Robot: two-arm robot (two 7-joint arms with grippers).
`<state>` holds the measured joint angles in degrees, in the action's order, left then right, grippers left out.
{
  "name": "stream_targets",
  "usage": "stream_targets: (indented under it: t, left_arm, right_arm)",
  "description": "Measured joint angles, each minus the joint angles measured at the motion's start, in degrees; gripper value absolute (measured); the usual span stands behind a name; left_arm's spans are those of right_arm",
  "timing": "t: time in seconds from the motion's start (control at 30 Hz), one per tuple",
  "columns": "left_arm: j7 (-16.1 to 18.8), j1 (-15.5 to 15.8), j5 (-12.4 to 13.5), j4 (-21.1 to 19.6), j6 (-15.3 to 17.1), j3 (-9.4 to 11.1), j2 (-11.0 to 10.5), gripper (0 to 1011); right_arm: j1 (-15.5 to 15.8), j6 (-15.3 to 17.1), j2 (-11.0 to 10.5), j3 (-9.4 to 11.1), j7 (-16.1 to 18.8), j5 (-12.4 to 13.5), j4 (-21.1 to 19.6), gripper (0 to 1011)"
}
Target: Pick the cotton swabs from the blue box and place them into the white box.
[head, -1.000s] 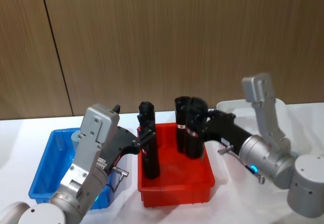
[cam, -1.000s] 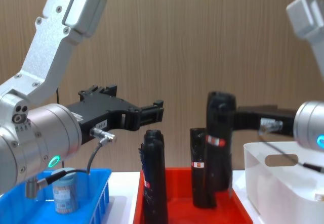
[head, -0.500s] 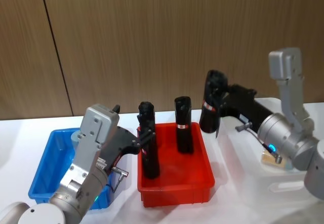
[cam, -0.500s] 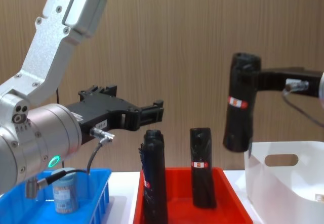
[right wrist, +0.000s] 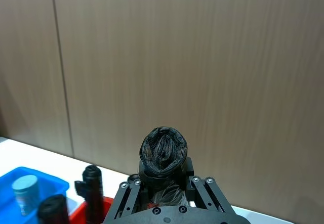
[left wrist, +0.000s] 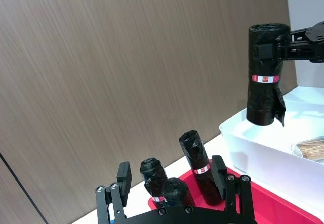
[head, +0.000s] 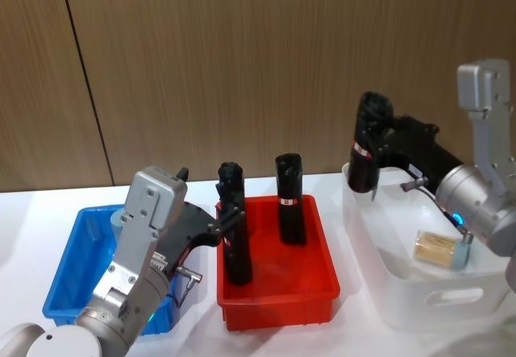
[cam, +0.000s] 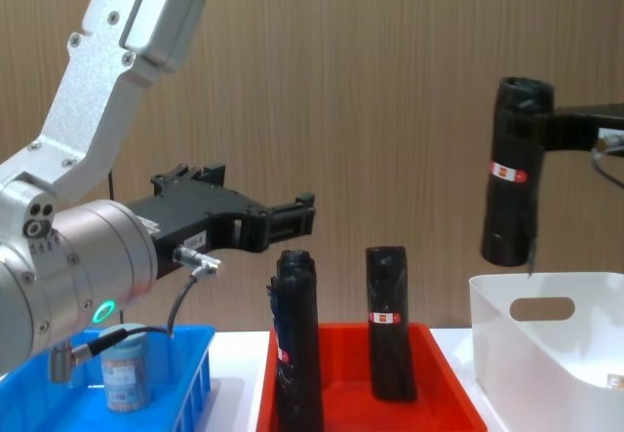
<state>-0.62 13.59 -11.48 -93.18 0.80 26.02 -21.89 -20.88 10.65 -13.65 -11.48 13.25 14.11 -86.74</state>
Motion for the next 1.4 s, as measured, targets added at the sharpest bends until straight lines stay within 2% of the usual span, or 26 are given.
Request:
stream_targets:
  t: [0.2,0.77,1.4]
  left_arm:
    - [0.0,0.0,0.0,0.0,0.0,0.0,0.0,1004]
    - [0.0,0.0,0.0,0.0,0.0,0.0,0.0,1004]
    - [0.0,0.0,0.0,0.0,0.0,0.0,0.0,1004]
  right_arm:
    - [-0.41,-0.82,-0.45,0.53,-0.57,-0.9,1.73,363]
    - [-2.15,-3.36,-1.02,1.52,-1.59,-3.21,10.68,363]
    - [-2.86,-4.49,-0.96,1.69,-1.92,-3.97,14.98,363]
